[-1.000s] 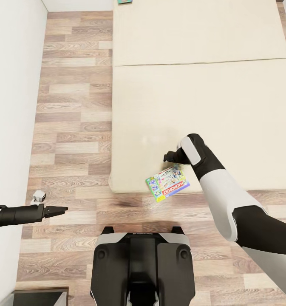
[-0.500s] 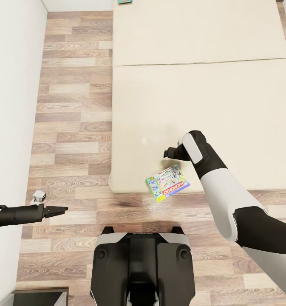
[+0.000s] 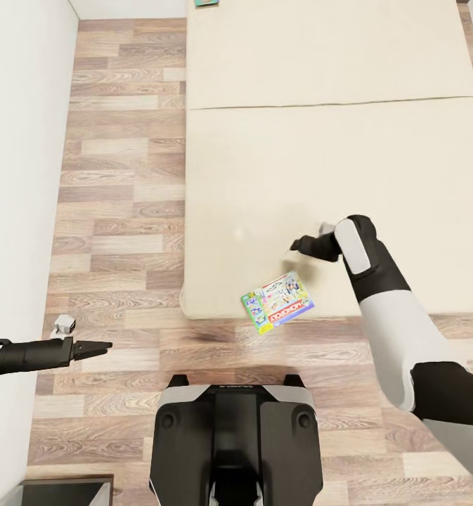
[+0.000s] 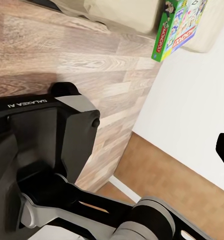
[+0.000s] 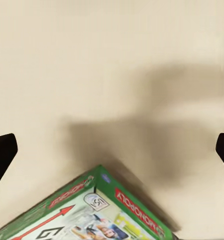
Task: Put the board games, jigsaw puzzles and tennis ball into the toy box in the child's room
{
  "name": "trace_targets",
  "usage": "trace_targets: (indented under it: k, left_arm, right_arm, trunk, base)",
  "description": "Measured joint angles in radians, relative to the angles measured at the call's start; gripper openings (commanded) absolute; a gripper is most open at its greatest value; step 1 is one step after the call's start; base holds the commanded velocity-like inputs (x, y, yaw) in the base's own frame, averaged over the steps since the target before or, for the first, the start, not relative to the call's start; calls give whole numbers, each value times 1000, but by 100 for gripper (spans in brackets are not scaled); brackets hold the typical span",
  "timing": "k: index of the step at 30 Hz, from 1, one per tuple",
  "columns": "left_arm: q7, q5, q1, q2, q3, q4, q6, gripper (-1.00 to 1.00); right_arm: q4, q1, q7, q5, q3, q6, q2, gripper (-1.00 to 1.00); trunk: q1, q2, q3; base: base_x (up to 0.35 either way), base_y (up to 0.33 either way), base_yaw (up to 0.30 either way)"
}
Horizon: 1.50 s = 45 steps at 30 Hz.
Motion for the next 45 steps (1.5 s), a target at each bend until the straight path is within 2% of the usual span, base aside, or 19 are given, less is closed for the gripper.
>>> trace_targets:
  k: [5, 6, 9, 11, 12, 13, 14, 15, 17, 21, 23, 25, 27, 28, 31, 32, 37, 41, 45]
  left_arm:
    - [0, -1, 0, 0, 0, 0, 0, 100]
    - [0, -1, 0, 0, 0, 0, 0, 100]
    - [0, -1, 0, 0, 0, 0, 0, 100]
    - [0, -1, 0, 0, 0, 0, 0, 100]
    - [0, -1, 0, 0, 0, 0, 0, 100]
    - [0, -1, 0, 0, -1, 0, 0, 100]
    - [0, -1, 0, 0, -1, 0, 0, 100]
    - [0, -1, 0, -1, -1, 0, 0, 100]
    - [0, -2, 0, -3, -3, 0, 1, 100]
    - [0, -2, 0, -7, -6, 0, 0, 100]
    - [0, -2, 1, -10, -7, 0, -3, 100]
    - [0, -2, 1, -12, -8, 0, -5, 100]
    - [0, -2, 2, -13, -8, 0, -7, 100]
    - [0, -2, 2, -14, -8, 0, -8, 100]
    - [0, -1, 4, -15, -8, 0, -9, 100]
    - [0, 0, 6, -15, -8, 0, -9, 100]
    - [0, 6, 10, -17, -8, 10, -27, 100]
    - [0, 9, 13, -35, -7, 42, -82, 100]
    - [0, 7, 15, -58, -6, 110, -144, 100]
  right_arm:
    - [-117, 46, 1, -176, -7, 0, -80, 100]
    - [-155, 62, 1, -240, -6, 1, -117, 100]
    - [-215, 92, 1, -356, -2, 1, -183, 100]
    - [-279, 127, 1, -479, -1, 1, -246, 100]
    - [-322, 154, 1, -563, 0, 1, -283, 100]
    - [-345, 169, 1, -610, 0, 1, -302, 100]
    - [-384, 200, 1, -692, -1, 1, -335, 100]
    - [-402, 217, 1, -734, -2, 1, -352, 100]
    - [-455, 293, 1, -867, -9, 1, -416, 100]
    - [-506, 394, 2, -996, -35, 1, -490, 100]
    - [-539, 485, 7, -1080, -83, -1, -529, 100]
    - [-564, 565, 32, -1134, -134, -1, -544, 100]
    - [-583, 623, 67, -1165, -175, -1, -549, 100]
    - [-602, 681, 119, -1183, -215, -1, -552, 100]
    - [-624, 773, 228, -1200, -271, -1, -552, 100]
    - [-633, 830, 310, -1202, -300, -2, -550, 100]
    - [-643, 1007, 539, -1218, -346, -2, -543, 100]
    - [-642, 1149, 678, -1161, -359, -2, -509, 100]
    - [-641, 1227, 754, -1093, -363, -2, -458, 100]
  trunk:
    - [0, 0, 0]
    - [0, 0, 0]
    - [0, 0, 0]
    - [0, 0, 0]
    - [0, 0, 0]
    - [0, 0, 0]
    - [0, 0, 0]
    - [0, 0, 0]
    - [0, 0, 0]
    - [0, 0, 0]
    - [0, 0, 0]
    - [0, 0, 0]
    - [0, 0, 0]
    - [0, 0, 0]
    - [0, 0, 0]
    - [0, 0, 0]
    - [0, 0, 0]
    - [0, 0, 0]
    - [0, 0, 0]
  base:
    - [0, 0, 0]
    - [0, 0, 0]
    - [0, 0, 0]
    - [0, 0, 0]
    - [0, 0, 0]
    - [0, 0, 0]
    - [0, 0, 0]
    - [0, 0, 0]
    - [0, 0, 0]
    - [0, 0, 0]
    - [0, 0, 0]
    - [0, 0, 0]
    - [0, 0, 0]
    - [0, 0, 0]
    - [0, 0, 0]
    - [0, 0, 0]
    - [0, 0, 0]
    - [0, 0, 0]
    - [0, 0, 0]
